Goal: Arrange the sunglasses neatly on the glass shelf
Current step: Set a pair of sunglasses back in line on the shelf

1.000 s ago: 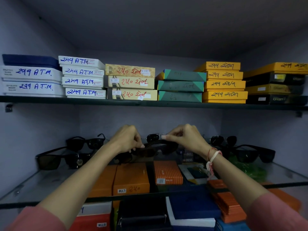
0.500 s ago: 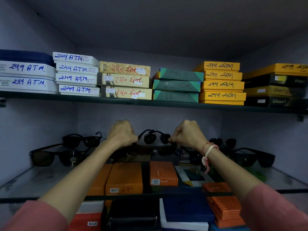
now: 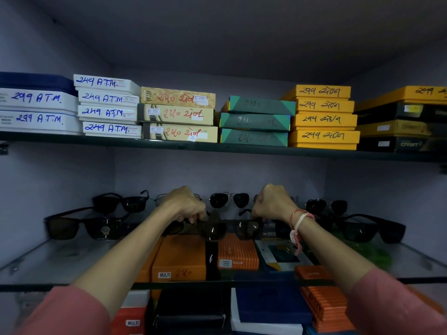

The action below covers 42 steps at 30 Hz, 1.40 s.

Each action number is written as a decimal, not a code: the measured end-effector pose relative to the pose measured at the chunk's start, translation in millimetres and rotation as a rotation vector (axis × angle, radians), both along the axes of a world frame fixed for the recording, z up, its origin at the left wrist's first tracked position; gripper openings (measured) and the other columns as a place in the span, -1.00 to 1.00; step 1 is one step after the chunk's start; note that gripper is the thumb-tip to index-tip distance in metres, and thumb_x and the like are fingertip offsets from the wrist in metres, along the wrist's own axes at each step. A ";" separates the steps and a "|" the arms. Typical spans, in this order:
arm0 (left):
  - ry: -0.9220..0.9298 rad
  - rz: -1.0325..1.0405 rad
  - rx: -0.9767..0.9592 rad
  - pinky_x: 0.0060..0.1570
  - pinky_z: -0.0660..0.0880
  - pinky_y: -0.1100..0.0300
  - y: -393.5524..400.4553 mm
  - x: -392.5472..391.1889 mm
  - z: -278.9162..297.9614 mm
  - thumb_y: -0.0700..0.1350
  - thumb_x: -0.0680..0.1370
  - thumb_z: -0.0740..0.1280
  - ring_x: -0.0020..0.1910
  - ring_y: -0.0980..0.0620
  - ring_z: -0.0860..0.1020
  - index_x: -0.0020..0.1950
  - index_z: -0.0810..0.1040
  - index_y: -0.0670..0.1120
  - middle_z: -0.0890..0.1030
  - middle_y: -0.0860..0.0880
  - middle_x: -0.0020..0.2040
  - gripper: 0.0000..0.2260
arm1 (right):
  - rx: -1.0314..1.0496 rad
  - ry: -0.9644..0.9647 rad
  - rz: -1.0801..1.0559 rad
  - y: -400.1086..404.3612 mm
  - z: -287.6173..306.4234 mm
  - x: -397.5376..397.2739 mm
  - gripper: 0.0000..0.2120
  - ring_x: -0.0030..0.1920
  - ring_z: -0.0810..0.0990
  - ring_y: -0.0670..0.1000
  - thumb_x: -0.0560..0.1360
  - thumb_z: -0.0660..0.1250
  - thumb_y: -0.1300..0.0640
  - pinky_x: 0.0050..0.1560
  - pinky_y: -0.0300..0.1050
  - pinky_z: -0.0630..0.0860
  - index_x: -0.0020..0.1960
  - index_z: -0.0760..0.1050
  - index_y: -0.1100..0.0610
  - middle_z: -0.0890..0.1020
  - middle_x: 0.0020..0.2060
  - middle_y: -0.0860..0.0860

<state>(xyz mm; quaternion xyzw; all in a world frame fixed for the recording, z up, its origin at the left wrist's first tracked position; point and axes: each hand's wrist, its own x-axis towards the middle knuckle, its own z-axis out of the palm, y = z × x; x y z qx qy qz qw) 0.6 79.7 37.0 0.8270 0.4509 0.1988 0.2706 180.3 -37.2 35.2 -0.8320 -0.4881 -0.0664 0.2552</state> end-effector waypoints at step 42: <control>-0.221 -0.105 0.440 -0.24 0.41 0.31 36.2 -112.6 14.6 0.10 0.38 0.48 -0.06 0.04 0.59 0.00 0.70 -0.10 0.66 -0.02 -0.13 -0.67 | 0.275 -0.013 0.386 55.7 23.1 -87.5 -0.77 -0.39 0.66 -0.02 0.42 0.48 0.07 -0.20 -0.21 0.66 -0.08 0.72 0.25 0.76 -0.18 0.14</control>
